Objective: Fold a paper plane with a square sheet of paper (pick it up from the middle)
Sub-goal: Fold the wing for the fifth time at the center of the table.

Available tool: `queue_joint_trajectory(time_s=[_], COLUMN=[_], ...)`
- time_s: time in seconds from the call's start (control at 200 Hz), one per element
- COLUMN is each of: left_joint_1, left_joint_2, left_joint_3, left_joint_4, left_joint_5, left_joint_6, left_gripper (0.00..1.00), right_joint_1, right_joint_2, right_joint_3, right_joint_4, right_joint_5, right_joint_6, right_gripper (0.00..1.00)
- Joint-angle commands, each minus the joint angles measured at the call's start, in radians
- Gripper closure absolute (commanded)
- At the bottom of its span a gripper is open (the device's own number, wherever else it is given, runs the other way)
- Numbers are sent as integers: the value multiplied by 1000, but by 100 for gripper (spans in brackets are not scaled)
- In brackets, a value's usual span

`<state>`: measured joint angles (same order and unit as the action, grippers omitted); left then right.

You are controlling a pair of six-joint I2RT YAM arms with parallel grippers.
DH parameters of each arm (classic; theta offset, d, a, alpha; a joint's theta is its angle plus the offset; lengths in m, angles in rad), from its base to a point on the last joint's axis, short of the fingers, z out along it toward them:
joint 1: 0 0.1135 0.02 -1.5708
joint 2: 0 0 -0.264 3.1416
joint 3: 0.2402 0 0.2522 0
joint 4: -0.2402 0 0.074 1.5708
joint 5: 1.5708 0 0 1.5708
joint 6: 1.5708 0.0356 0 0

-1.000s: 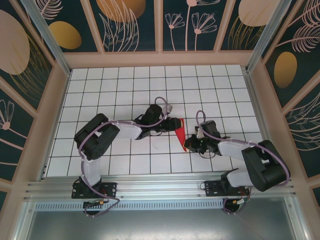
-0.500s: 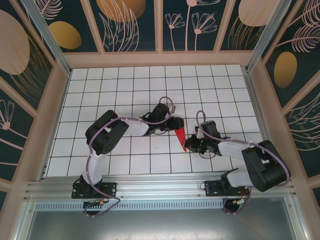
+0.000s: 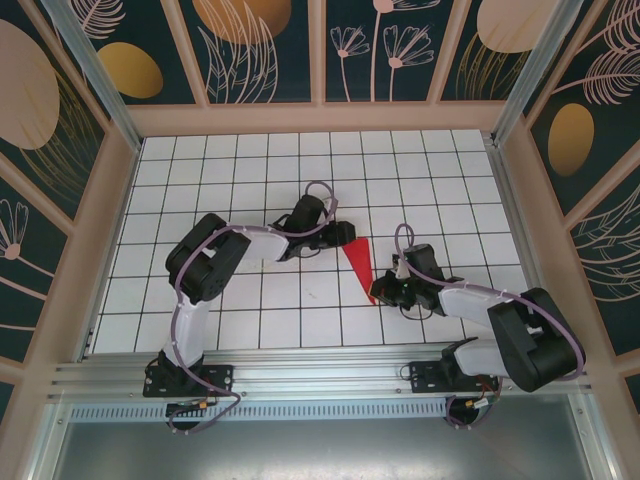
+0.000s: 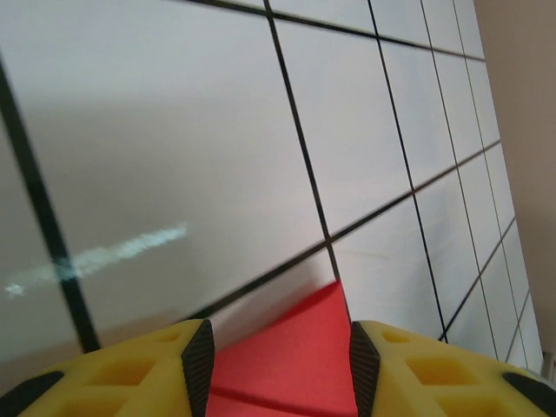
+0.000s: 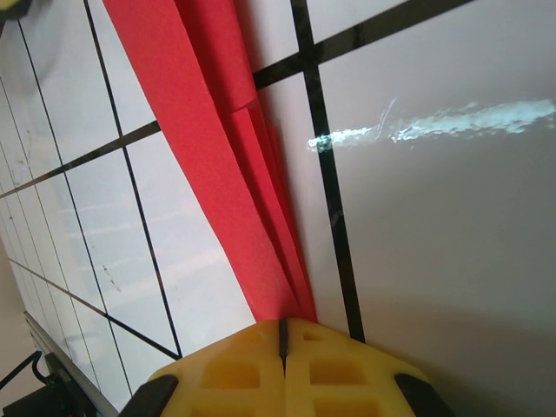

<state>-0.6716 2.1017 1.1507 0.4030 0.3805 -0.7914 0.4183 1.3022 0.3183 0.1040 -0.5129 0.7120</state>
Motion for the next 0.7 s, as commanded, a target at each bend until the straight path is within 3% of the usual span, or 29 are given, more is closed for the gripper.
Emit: queue_joint_trajectory(time_s=[0.0,0.235,0.485,0.696], left_joint_1=[25,27,20,-45], left_joint_2=[23,-87,-269,-376], left_joint_3=[43,21,-170,-293], left_joint_4=[-51,-73,27,-9], left_joint_5=[-17,-9,18,-49], left_joint_6=[59,53,-86,-132], left_gripper=[53,51,50,49], right_joint_1=[-5,-3,4,-14], right_joint_2=[14,-9,-140,-320], right_joint_3=[-44,-11,61,83], right_joint_4=[-160,-143,-113,-241], right_joint_5=[62,33,-51,168], right_joint_6=[-22,-22,-25,-31], right_gripper=[94,92,83,58])
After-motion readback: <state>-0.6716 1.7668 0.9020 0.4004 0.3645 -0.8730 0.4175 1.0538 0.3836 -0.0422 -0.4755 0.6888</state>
